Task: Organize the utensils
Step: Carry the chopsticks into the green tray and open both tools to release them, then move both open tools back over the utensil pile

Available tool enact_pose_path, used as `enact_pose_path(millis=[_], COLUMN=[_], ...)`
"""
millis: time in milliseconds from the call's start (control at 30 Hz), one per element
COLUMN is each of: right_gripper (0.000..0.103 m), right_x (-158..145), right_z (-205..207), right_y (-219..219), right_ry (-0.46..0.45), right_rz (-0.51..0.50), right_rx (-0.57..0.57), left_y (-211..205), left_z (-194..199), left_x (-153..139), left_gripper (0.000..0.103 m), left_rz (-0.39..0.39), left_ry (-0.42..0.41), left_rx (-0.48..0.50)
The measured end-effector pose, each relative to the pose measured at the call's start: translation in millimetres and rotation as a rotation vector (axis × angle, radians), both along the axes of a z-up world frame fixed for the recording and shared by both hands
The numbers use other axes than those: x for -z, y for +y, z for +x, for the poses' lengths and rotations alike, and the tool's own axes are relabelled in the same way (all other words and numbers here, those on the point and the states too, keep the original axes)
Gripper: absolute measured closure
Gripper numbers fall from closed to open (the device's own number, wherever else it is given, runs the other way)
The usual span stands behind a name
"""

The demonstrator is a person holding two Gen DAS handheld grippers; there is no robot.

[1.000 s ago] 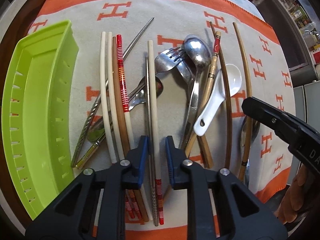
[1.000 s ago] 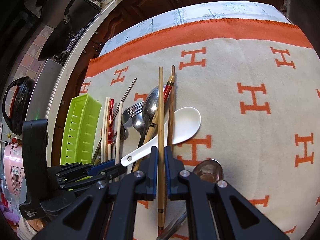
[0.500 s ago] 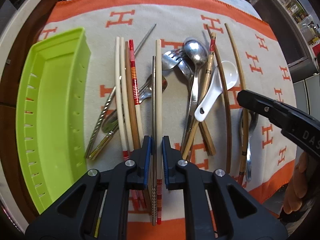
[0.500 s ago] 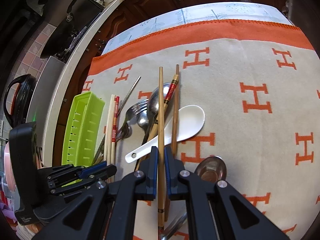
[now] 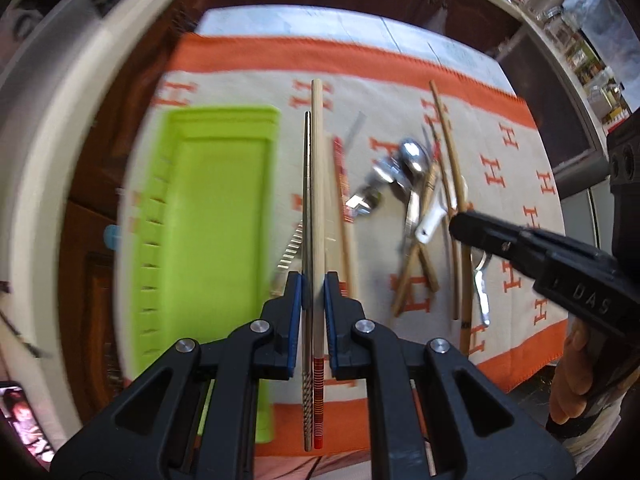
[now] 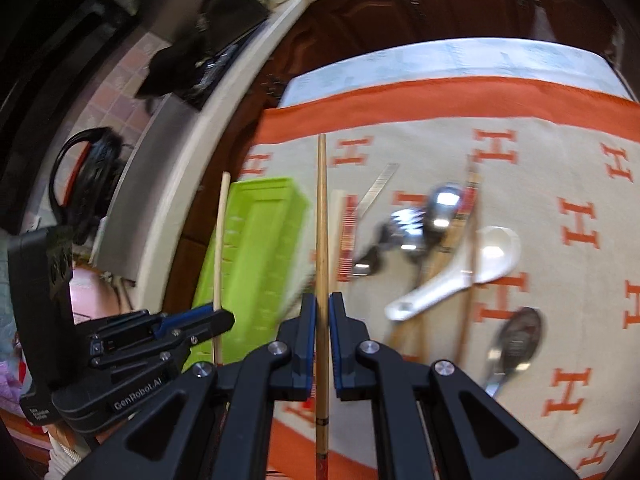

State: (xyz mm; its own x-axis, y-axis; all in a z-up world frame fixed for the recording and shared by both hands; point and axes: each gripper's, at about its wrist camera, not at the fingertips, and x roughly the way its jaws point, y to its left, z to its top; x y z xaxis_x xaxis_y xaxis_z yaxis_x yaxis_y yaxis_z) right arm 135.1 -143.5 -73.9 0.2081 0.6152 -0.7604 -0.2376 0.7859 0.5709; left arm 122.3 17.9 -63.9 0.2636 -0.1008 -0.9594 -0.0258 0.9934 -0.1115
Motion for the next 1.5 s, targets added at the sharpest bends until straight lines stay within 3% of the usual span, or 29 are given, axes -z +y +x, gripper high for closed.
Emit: enact_pose_path(millis=[233,400,600,700,867,967,1100,1300,1400,1500], right_gripper=[0.097,0.097,0.095,0.093,0.087,0.079,0.074,0.062,0.053,0.049], right_x=[-2.8,6.9,24.3,29.0,28.1,25.3,21.9,12.9,9.7,6.5], right_z=[1.2,0.8,2.5,0.5,-4.4,-8.8,-13.2,-22.4,-26.2,-31.3], right_y=[72.7,114.3,132.6,131.9,122.0,109.7,94.9,71.4,58.4,48.2], right_ry=[0.051,0.095,0.140,0.147,0.105,0.058,-0.001,-0.062,-0.064,-0.072], right_rz=[0.068,0.083,0.035,0.011,-0.032,-0.052,-0.086,-0.091,-0.076,-0.087], right_rx=[-0.051,-0.066,-0.056,-0.055,-0.050,-0.016,0.010,0.034,0.049,0.069], left_y=[65.5,97.9,102.2,99.0,92.9,87.4,77.0,51.6,42.3,36.5], left_z=[-5.7,-6.0,-4.5,-4.2,0.3,-2.5,-9.8,-22.6,-31.6,-36.4], left_x=[-23.0,-3.0,22.9,29.5,41.5,39.6,30.6,13.2,3.2,-0.1], left_gripper=[0.095,0.095,0.094,0.092,0.066,0.065,0.065,0.065,0.065,0.065], left_rz=[0.072,0.081,0.110,0.139,0.190,0.203,0.145,0.232,0.240,0.228], left_ry=[-0.048,-0.009,0.018,0.020,0.046,0.007,-0.046,-0.166,-0.221,-0.221], left_rx=[-0.088,-0.124,-0.102,-0.104,-0.124,-0.117,-0.121,-0.085,-0.070,-0.060])
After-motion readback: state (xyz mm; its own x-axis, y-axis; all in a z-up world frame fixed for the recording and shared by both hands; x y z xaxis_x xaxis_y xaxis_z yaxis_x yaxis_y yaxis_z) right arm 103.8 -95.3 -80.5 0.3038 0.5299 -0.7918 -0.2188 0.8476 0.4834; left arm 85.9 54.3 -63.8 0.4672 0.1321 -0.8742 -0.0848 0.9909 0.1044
